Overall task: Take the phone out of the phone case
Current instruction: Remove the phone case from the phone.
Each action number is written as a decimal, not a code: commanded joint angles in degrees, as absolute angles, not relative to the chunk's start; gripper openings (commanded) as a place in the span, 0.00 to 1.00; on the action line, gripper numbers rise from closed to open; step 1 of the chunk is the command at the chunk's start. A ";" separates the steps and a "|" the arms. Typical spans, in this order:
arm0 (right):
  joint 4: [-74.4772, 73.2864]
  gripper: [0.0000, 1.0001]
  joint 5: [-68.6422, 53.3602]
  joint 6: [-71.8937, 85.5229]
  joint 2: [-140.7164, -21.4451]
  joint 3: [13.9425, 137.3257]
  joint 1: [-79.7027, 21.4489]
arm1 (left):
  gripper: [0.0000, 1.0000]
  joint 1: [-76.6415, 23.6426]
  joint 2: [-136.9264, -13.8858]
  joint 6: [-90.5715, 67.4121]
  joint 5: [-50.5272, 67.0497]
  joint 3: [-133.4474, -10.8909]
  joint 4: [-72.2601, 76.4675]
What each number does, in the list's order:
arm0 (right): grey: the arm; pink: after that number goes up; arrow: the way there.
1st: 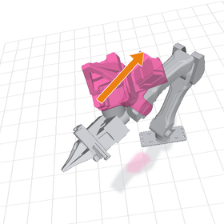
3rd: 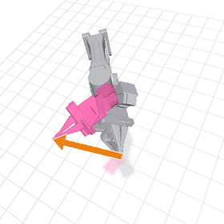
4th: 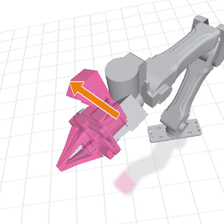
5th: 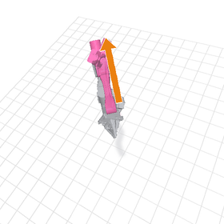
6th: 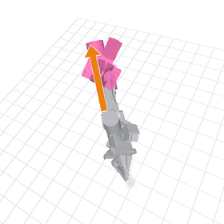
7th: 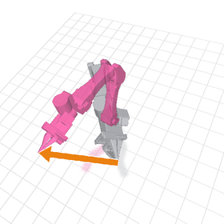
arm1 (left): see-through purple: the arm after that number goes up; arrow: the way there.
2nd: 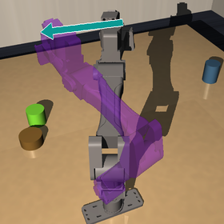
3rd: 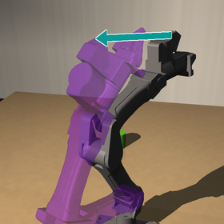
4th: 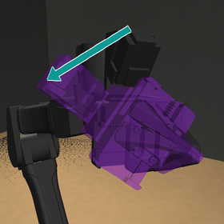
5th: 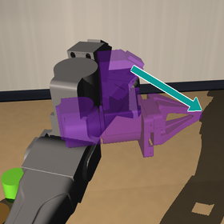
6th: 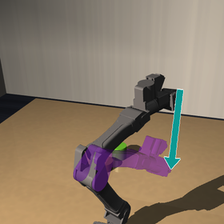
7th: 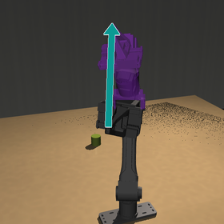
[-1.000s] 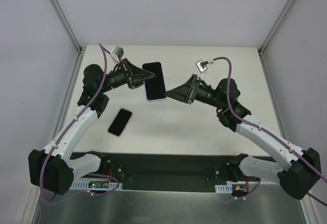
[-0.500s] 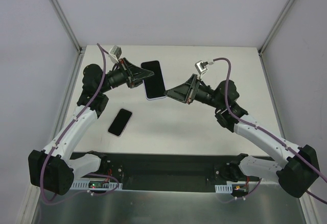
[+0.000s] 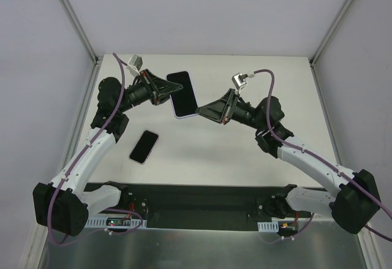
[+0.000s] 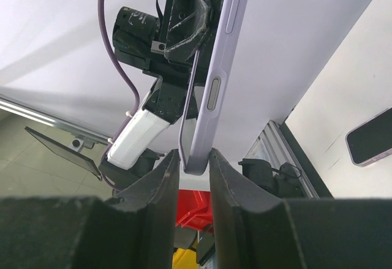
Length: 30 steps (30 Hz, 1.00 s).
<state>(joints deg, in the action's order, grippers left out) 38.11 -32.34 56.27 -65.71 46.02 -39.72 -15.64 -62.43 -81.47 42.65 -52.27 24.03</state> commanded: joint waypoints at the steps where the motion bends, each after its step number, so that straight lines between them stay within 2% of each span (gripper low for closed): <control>1: 45.52 0.28 -32.43 59.15 -66.09 45.97 -40.17 | 0.00 -15.03 -60.03 -80.68 40.96 -54.49 27.25; 14: 51.32 0.25 -31.46 64.42 -68.99 44.74 -40.78 | 0.00 -14.77 -57.22 -77.35 37.53 -54.23 24.00; 21: 51.68 0.17 -31.11 65.21 -69.61 45.09 -40.96 | 0.00 -14.77 -56.60 -76.55 37.09 -54.49 23.12; 23: 51.68 0.18 -31.20 65.48 -69.87 45.09 -41.13 | 0.00 -14.77 -56.34 -76.03 36.65 -54.49 22.68; 27: 51.68 0.29 -30.76 65.83 -70.05 44.65 -41.31 | 0.00 -14.77 -55.99 -75.50 36.04 -54.58 22.15; 30: 51.77 0.30 -30.59 66.00 -70.31 44.47 -41.31 | 0.00 -14.77 -55.72 -75.32 36.04 -54.58 22.15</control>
